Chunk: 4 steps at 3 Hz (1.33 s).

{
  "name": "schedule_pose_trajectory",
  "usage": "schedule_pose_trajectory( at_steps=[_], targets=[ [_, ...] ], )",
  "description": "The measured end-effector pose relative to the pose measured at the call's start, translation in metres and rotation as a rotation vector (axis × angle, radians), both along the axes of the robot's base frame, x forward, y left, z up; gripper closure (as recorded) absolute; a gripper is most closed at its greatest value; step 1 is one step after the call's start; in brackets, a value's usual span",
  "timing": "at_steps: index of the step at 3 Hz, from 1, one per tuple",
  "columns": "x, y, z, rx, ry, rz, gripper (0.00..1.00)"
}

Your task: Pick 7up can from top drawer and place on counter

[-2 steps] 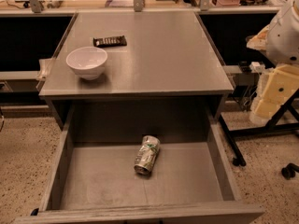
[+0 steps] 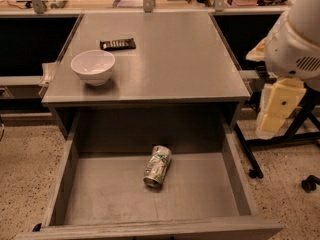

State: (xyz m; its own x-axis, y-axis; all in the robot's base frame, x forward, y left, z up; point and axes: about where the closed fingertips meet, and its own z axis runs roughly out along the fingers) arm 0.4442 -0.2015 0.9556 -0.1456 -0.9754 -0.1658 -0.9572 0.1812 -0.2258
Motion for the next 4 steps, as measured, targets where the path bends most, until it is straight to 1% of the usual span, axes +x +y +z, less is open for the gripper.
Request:
schedule_pose_trajectory(
  at_steps=[1, 2, 3, 4],
  targets=[
    [-0.011, 0.052, -0.034, -0.058, 0.007, 0.224, 0.0],
    [-0.029, 0.077, -0.113, -0.03, 0.111, 0.417, 0.0],
    [-0.035, 0.082, -0.12, -0.012, 0.121, 0.493, 0.0],
    [-0.033, 0.088, -0.137, -0.061, 0.156, 0.555, 0.0]
  ],
)
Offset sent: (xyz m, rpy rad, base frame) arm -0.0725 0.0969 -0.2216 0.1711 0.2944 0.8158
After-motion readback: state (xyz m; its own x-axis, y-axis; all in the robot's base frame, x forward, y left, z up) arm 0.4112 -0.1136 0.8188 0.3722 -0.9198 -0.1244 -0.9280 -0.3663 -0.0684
